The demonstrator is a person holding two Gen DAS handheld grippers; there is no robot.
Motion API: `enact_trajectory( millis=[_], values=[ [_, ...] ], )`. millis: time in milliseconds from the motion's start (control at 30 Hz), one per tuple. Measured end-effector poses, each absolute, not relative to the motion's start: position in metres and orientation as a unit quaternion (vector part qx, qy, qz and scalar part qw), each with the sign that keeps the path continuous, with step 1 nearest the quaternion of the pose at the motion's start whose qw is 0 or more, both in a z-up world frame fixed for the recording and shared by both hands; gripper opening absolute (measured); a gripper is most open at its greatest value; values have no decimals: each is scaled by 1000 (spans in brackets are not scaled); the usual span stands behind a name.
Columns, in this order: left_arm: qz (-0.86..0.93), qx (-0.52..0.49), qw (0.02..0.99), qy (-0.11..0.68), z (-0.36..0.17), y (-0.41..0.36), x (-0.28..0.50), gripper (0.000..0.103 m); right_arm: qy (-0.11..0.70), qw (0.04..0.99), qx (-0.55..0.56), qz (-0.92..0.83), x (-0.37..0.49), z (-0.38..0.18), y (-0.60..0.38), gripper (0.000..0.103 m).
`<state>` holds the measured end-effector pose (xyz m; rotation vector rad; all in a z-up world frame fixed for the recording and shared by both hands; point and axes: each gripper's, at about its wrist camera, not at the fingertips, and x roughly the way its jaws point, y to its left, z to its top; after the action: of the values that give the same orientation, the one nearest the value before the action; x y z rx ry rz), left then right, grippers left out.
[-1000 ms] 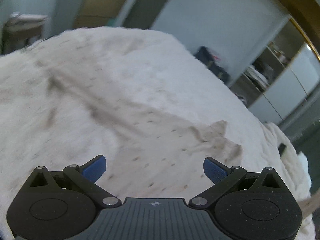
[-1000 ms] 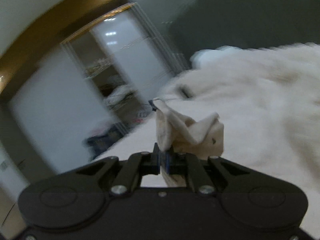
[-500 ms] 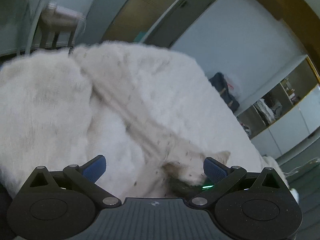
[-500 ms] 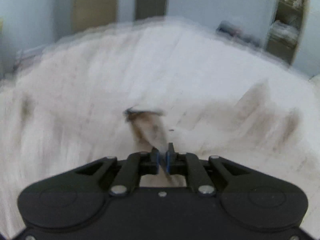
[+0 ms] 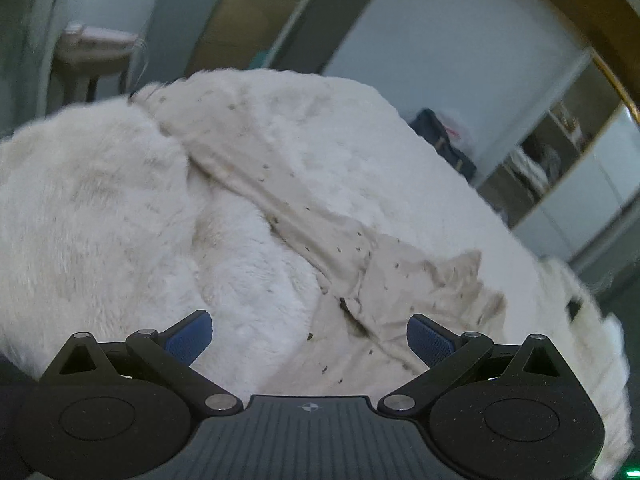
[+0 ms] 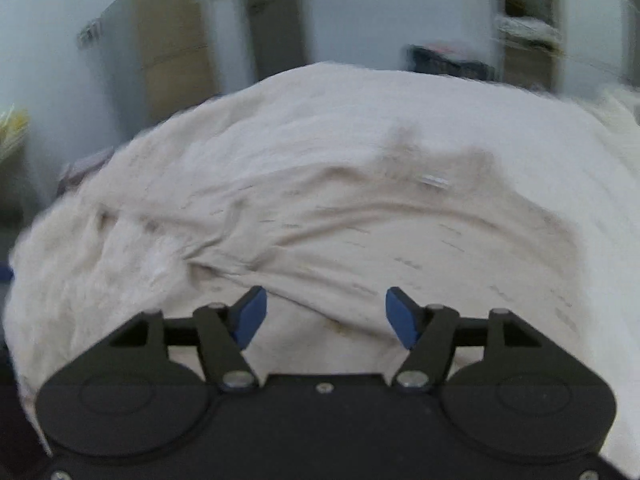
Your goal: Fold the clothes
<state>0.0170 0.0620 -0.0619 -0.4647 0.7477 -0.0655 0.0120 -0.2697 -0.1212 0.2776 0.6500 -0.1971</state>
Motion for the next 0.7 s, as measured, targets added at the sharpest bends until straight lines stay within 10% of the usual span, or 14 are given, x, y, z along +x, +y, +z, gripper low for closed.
enact_trajectory(
  millis=[300, 700],
  values=[
    [-149, -101, 900, 397, -95, 9, -7, 103, 310, 911, 145, -229, -137, -143, -326, 67],
    [-71, -92, 906, 407, -93, 5, -9, 103, 261, 961, 73, 55, -59, -126, -201, 60]
  ],
)
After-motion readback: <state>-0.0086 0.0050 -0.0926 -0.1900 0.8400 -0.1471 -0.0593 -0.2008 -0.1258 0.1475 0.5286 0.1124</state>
